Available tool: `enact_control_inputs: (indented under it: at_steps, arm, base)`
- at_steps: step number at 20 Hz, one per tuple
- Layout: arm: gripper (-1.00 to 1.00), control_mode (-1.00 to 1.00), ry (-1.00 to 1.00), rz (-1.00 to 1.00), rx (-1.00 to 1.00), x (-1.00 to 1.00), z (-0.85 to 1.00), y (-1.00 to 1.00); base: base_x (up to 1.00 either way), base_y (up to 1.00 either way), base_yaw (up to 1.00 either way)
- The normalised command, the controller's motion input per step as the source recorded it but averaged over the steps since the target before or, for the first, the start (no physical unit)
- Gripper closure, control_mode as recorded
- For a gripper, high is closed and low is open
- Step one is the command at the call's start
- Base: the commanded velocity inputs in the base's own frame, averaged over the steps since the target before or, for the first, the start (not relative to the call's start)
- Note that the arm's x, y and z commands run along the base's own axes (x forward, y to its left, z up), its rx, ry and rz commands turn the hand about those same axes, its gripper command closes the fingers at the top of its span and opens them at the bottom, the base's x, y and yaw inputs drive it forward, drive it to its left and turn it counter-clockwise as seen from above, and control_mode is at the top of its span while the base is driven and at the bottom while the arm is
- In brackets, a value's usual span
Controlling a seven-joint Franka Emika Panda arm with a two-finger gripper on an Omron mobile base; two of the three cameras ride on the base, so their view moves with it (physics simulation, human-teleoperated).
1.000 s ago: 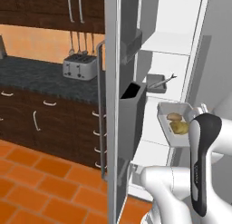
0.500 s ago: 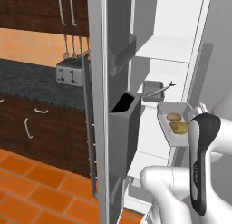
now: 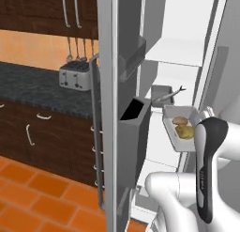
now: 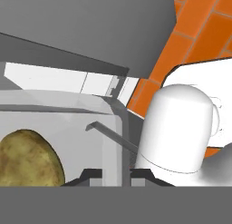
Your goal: Take the meat container that has the fish and place it on the second highest rack of the freezer. Then take the vegetable container that has the potato and sweet potato and place it on the highest rack of the freezer.
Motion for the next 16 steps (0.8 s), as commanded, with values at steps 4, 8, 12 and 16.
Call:
enact_control_inputs:
  at_steps: [4, 8, 12, 16]
  arm:
    - [1.0, 1.0, 0.0, 0.0, 0.0, 0.0, 0.0, 0.0]
    - [1.0, 1.0, 0.0, 0.0, 0.0, 0.0, 0.0, 0.0]
    - [1.0, 1.0, 0.0, 0.0, 0.0, 0.0, 0.0, 0.0]
    - [1.0, 1.0, 0.0, 0.0, 0.0, 0.0, 0.0, 0.0]
  base:
    - [0.57, 0.0, 0.0]
    - [0.6, 0.0, 0.0]
    - [0.1, 0.04, 0.0]
    - [0.0, 0.0, 0.0]
